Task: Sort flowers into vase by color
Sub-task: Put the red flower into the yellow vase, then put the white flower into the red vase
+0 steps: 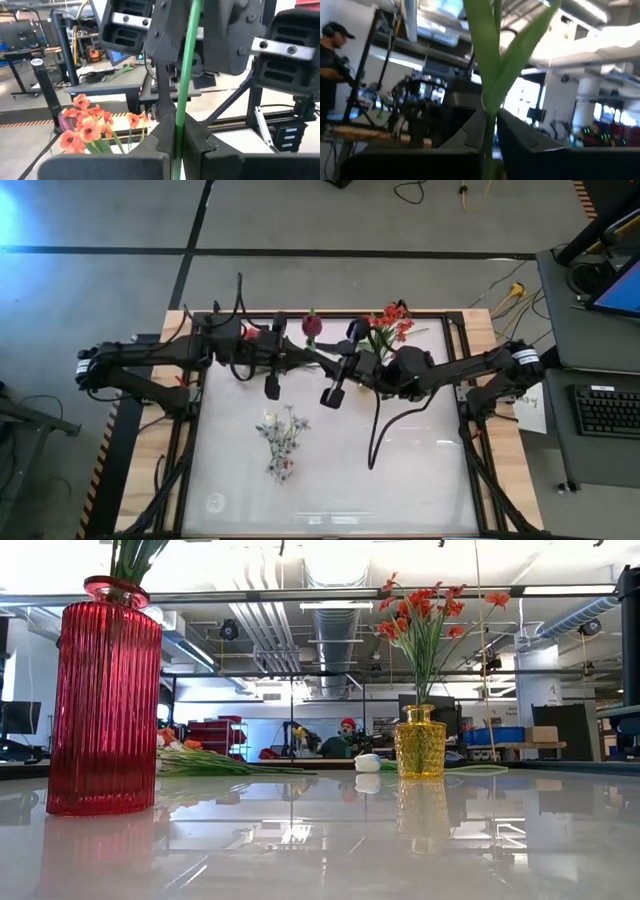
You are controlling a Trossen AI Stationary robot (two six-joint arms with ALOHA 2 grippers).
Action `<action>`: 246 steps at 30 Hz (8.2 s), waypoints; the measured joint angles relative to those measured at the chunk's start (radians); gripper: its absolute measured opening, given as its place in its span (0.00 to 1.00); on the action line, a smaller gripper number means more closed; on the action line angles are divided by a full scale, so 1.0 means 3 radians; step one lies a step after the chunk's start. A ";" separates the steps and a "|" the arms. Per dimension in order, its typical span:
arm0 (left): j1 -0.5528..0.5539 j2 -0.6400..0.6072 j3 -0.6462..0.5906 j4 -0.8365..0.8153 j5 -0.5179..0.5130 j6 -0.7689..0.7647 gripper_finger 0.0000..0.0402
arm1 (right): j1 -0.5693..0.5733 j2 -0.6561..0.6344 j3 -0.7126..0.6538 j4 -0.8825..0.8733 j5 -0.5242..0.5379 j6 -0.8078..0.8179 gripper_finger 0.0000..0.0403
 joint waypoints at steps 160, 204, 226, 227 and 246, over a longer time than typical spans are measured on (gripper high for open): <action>0.0029 -0.1241 -0.0813 -0.1347 -0.1408 -0.0453 0.52 | -0.3261 -0.0806 0.0785 -0.4912 -0.0868 0.1658 0.27; 0.0029 -0.1906 -0.0813 -0.1649 -0.1399 -0.0102 0.52 | -0.4013 -0.0043 -0.0985 -0.4468 -0.2715 -0.0289 0.39; 0.0029 -0.1879 -0.0813 -0.1648 -0.1405 -0.0108 0.52 | -0.3721 0.0067 -0.1540 -0.3454 -0.2514 -0.0373 0.43; 0.0029 -0.1879 -0.0813 -0.1648 -0.1405 -0.0115 0.52 | -0.3717 0.0079 -0.1541 -0.3431 -0.2515 -0.0370 0.43; 0.0029 -0.1869 -0.0813 -0.1648 -0.1407 -0.0117 0.52 | -0.3577 0.0607 -0.1541 -0.3137 -0.2544 -0.0463 0.58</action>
